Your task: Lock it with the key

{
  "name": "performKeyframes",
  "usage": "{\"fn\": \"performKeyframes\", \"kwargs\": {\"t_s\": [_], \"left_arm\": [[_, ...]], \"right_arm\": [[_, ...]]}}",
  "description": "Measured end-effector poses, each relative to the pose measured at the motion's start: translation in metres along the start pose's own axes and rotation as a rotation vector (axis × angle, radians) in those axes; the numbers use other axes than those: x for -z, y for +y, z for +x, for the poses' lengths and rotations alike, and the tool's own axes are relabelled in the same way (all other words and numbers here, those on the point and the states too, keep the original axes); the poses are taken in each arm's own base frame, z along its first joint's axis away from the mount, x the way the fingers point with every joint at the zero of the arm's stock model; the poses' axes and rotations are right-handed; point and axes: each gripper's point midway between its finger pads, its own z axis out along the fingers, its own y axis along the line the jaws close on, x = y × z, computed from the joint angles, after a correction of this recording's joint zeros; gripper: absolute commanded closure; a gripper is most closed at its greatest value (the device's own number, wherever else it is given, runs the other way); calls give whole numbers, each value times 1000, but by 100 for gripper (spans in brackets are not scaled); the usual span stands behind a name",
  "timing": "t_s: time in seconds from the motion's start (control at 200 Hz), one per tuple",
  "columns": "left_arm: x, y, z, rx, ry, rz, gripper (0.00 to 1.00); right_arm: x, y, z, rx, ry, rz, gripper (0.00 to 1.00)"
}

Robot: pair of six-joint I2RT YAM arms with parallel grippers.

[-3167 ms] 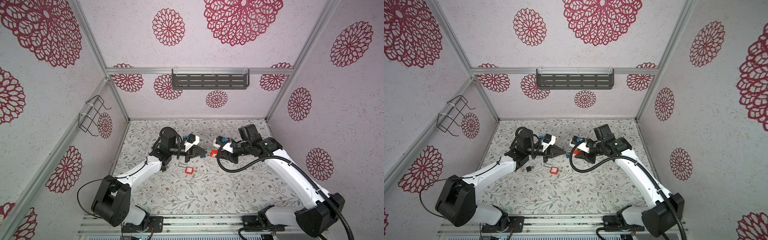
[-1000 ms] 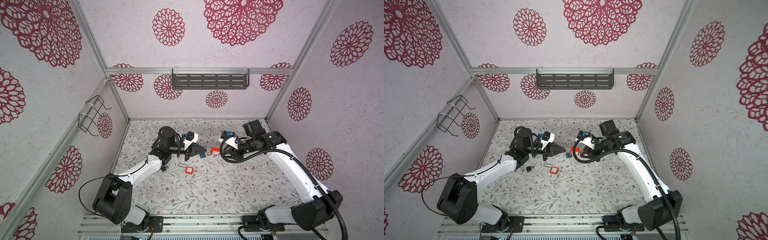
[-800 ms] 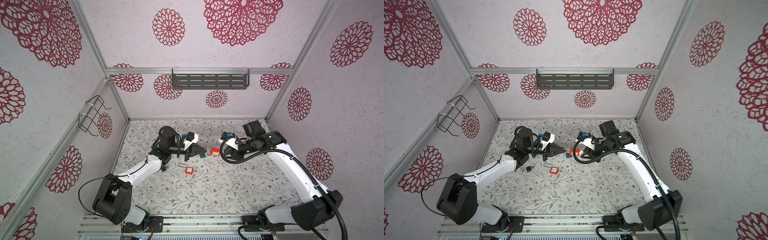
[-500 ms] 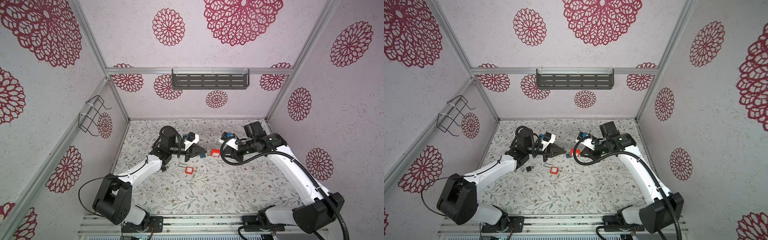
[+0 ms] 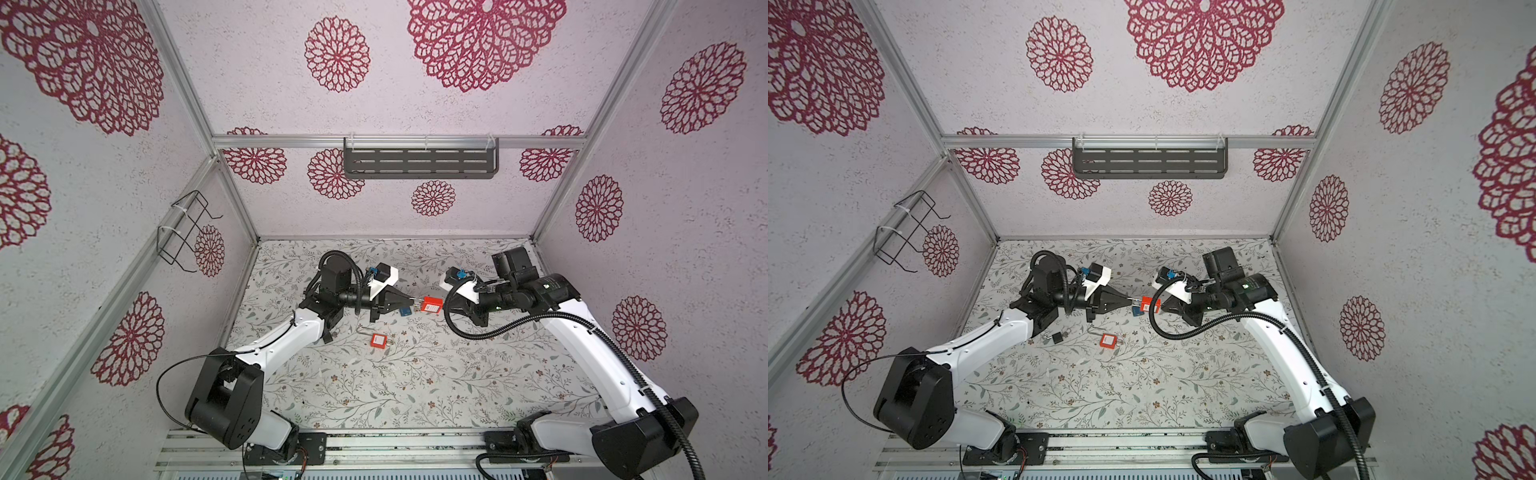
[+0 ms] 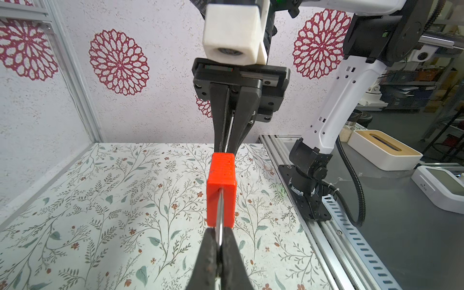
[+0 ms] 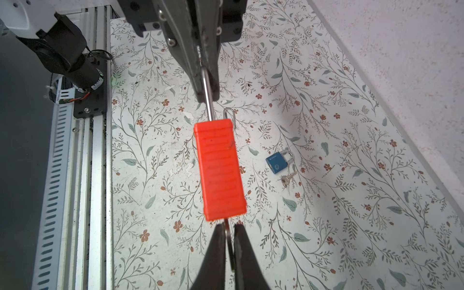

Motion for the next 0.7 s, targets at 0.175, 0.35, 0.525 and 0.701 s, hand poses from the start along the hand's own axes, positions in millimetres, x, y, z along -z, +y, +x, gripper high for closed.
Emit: {"fn": "performKeyframes", "kwargs": {"t_s": [0.175, 0.35, 0.525, 0.701], "left_arm": [[0, 1, 0, 1, 2, -3, 100], [0, 1, 0, 1, 2, -4, 100], [0, 0, 2, -6, 5, -3, 100], [0, 0, 3, -11, 11, -2, 100]], "right_arm": [[0, 3, 2, 20, -5, 1, 92], [0, 5, 3, 37, -14, 5, 93], [0, 6, 3, 45, -16, 3, 94], [-1, 7, 4, 47, -14, -2, 97]]}}
